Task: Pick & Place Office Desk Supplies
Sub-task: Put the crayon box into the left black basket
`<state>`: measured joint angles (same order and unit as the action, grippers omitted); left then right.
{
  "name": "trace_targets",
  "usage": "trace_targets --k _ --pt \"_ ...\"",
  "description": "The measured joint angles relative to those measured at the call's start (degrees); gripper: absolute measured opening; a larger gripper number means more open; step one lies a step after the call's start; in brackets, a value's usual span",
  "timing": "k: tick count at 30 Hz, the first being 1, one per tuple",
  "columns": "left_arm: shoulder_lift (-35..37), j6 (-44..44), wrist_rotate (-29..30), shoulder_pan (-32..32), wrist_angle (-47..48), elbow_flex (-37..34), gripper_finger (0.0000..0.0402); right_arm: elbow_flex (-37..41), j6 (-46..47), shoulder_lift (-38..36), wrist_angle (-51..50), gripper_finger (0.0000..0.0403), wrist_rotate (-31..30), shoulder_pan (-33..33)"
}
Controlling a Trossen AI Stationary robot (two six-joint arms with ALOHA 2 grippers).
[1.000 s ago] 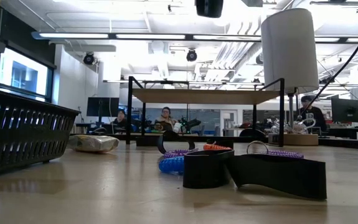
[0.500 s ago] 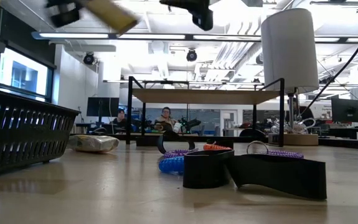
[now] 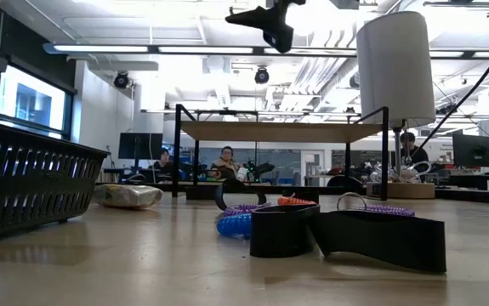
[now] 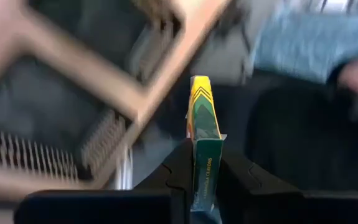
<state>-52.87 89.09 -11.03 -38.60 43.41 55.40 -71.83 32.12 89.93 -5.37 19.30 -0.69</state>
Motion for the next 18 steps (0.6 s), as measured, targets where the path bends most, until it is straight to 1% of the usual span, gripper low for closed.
trace_targets --k 2,5,7,9,12,14,18 --pt "0.5 5.0 -1.9 -2.6 1.3 0.0 0.0038 0.0 -1.0 0.0 -1.5 0.0298 1.2 0.0" --pt "0.7 14.2 -0.4 -6.1 3.9 0.0 0.0038 0.0 -2.7 0.0 -3.2 0.0298 2.3 0.0" --pt "0.0 19.6 -1.0 -7.6 6.4 0.0 0.0036 0.0 -3.8 0.0 -4.1 0.0298 2.2 0.0" --pt "-0.8 24.7 -3.7 -8.5 9.6 0.0 0.0033 0.0 -4.3 0.0 -4.6 0.0298 2.2 0.0" --pt "-1.7 31.2 -10.1 -8.9 15.0 0.0 0.0032 0.0 -5.0 0.0 -5.0 0.0298 2.3 0.3" --pt "-1.7 32.3 -12.4 -8.1 16.6 -0.2 0.0031 0.0 -5.4 0.0 -5.2 0.0298 2.0 0.7" --pt "-1.7 28.0 -12.0 -4.7 16.2 -0.7 0.0031 0.0 -6.9 0.0 -5.2 0.0298 1.9 0.9"
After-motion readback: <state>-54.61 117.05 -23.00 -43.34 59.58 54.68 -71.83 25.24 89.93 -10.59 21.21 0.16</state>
